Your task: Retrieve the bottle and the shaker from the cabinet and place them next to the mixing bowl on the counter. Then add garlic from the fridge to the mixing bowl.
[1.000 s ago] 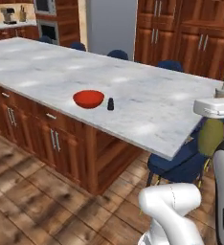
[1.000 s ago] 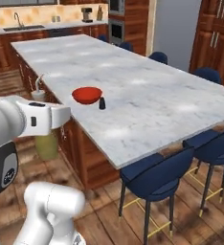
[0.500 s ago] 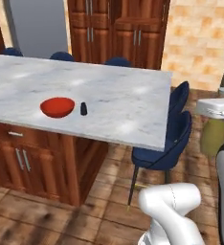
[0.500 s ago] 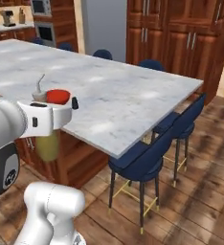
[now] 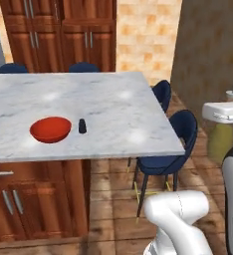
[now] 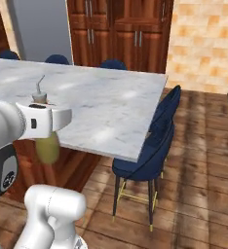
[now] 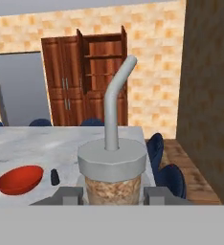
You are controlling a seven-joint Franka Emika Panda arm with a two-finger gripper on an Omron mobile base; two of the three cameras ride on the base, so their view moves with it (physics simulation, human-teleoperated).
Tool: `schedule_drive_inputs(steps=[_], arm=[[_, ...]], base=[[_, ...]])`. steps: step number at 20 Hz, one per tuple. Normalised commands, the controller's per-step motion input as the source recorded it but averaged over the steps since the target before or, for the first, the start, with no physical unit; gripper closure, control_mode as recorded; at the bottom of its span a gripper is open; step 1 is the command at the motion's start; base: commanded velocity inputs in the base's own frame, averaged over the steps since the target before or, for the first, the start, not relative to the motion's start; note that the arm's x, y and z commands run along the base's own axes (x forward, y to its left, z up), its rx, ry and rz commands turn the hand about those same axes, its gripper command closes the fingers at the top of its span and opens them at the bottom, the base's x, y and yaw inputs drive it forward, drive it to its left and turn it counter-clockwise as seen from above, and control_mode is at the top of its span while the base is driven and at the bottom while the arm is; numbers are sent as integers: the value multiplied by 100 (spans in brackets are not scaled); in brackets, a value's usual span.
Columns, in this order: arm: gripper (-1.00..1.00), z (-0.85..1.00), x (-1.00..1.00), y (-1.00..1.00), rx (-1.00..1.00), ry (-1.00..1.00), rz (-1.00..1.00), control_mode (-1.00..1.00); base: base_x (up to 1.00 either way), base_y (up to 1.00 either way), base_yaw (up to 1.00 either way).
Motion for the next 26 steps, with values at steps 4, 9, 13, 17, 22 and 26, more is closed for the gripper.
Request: schedule_drive_inputs(steps=[4,9,13,17,22,26], arm=[[100,0,0,0,0,0,0,100],[100,0,0,0,0,0,0,100],[100,0,0,0,0,0,0,100],[100,0,0,0,0,0,0,100],[100,0,0,0,0,0,0,100],[100,0,0,0,0,0,0,100]], base=[[40,97,-46],[50,88,-22],[74,67,-1],[51,41,-1],[42,25,2],[62,27,0]])
